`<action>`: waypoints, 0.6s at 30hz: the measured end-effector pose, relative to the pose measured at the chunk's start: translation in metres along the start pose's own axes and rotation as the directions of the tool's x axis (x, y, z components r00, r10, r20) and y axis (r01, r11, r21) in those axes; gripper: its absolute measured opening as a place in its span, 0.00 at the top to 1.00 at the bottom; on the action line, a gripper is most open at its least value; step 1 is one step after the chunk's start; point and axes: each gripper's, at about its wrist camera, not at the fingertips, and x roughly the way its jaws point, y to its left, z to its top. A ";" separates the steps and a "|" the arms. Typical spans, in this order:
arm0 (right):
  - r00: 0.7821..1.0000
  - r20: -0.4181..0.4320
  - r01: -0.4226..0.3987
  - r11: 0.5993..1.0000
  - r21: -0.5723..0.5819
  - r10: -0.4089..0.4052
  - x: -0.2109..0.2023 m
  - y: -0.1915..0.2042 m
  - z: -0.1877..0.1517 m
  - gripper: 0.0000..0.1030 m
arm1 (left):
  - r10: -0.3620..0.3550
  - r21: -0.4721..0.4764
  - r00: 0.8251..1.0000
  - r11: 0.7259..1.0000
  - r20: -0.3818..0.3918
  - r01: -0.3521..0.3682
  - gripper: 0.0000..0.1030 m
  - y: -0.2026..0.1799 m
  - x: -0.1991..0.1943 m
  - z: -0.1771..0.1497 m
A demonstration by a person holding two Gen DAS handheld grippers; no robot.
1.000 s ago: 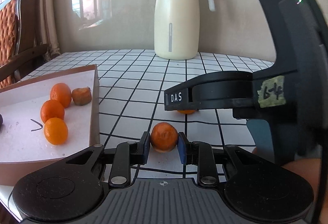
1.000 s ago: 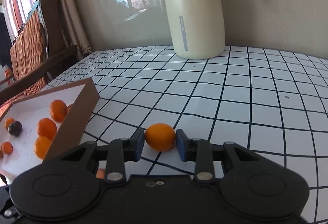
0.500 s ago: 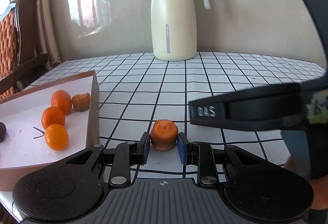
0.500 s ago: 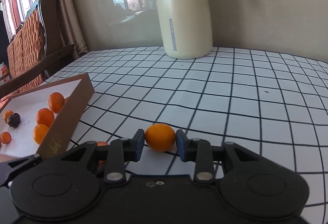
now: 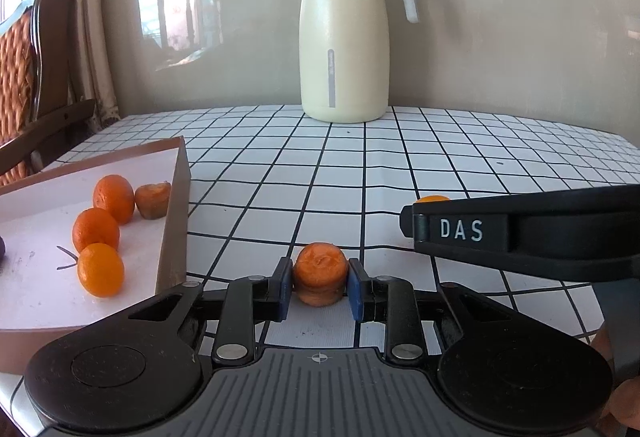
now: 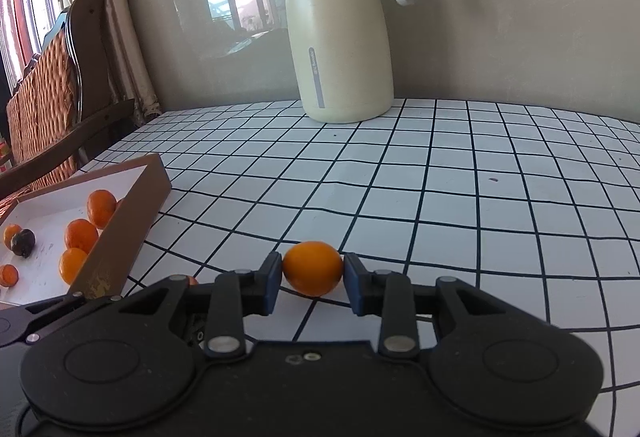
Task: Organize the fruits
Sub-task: 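Lift the carrot piece and orange and carry both over the white box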
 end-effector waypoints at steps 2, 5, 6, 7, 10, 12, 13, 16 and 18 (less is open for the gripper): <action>1.000 0.003 0.002 1.000 -0.002 -0.002 -0.004 -0.001 -0.001 0.76 | -0.006 0.005 1.000 1.000 -0.003 0.006 0.72 -0.001 -0.001 0.000; 1.000 0.008 0.010 1.000 -0.012 -0.010 -0.012 -0.002 -0.004 0.76 | -0.009 0.002 1.000 1.000 -0.006 0.009 0.72 0.000 -0.003 -0.001; 1.000 0.011 0.014 1.000 -0.016 -0.014 -0.015 -0.003 -0.006 0.76 | -0.013 -0.001 1.000 1.000 -0.006 0.013 0.72 0.000 -0.004 -0.002; 1.000 0.010 0.018 1.000 -0.019 -0.018 -0.018 -0.004 -0.007 0.76 | -0.016 -0.002 1.000 1.000 -0.006 0.016 0.72 0.000 -0.004 -0.002; 1.000 0.010 0.024 1.000 -0.018 -0.024 -0.028 -0.008 -0.012 0.76 | -0.020 0.005 1.000 1.000 -0.003 0.020 0.72 -0.003 -0.007 -0.004; 0.999 0.015 0.035 0.999 -0.027 -0.035 -0.034 -0.009 -0.014 0.76 | -0.023 0.014 1.000 1.000 0.000 0.023 0.72 -0.005 -0.009 -0.005; 0.999 0.017 0.039 0.999 -0.029 -0.039 -0.038 -0.010 -0.015 0.76 | -0.025 0.018 1.000 1.000 0.001 0.025 0.72 -0.006 -0.011 -0.005; 0.998 0.027 0.053 0.998 -0.032 -0.052 -0.048 -0.013 -0.018 0.76 | -0.040 0.030 0.999 0.999 0.006 0.040 0.72 -0.011 -0.017 -0.007; 0.998 0.034 0.060 0.998 -0.031 -0.059 -0.055 -0.015 -0.019 0.76 | -0.050 0.040 0.999 0.998 0.011 0.050 0.72 -0.014 -0.022 -0.008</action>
